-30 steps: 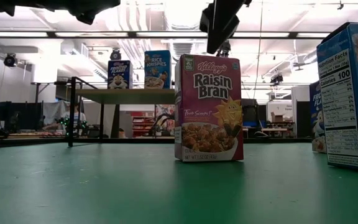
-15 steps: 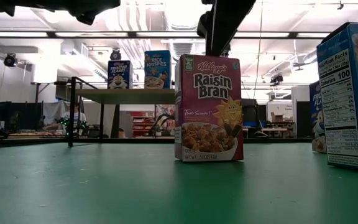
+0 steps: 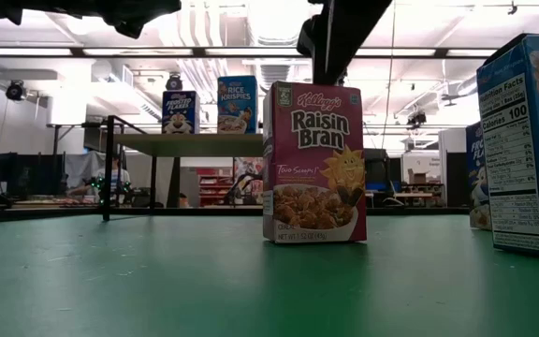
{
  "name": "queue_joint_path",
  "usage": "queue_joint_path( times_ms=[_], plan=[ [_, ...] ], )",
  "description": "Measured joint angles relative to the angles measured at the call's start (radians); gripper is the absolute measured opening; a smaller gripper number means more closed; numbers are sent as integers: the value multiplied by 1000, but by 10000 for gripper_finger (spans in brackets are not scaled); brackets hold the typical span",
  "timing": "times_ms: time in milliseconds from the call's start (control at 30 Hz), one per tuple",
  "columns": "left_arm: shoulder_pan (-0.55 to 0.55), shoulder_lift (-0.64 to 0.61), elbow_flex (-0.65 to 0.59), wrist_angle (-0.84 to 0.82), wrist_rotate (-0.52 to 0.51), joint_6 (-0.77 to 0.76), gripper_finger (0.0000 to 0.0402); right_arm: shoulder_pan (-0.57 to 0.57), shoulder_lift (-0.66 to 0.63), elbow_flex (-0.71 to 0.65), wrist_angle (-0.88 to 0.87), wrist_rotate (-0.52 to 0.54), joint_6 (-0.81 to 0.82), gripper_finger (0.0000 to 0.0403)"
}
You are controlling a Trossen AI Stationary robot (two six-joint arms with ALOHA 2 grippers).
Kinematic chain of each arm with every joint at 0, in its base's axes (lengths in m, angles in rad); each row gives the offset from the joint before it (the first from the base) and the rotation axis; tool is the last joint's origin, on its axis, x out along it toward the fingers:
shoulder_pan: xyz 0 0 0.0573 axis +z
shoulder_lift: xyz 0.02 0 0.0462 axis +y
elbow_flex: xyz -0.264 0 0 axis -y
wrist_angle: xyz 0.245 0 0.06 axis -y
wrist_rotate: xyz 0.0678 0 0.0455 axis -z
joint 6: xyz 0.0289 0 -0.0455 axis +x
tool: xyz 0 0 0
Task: Stack cereal on shelf
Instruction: Put the left pink cereal box on the shelf aligned with the other pink cereal box
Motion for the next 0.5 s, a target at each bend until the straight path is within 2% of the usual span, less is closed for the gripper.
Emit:
queue_joint_path(
  times_ms=[200,500],
  plan=[
    [0,0,0,0,0,0,38,5,0,-23,22,51,-8,237],
    [0,0,0,1,0,-1,38,5,1,-33,55,73,-42,237]
  ],
)
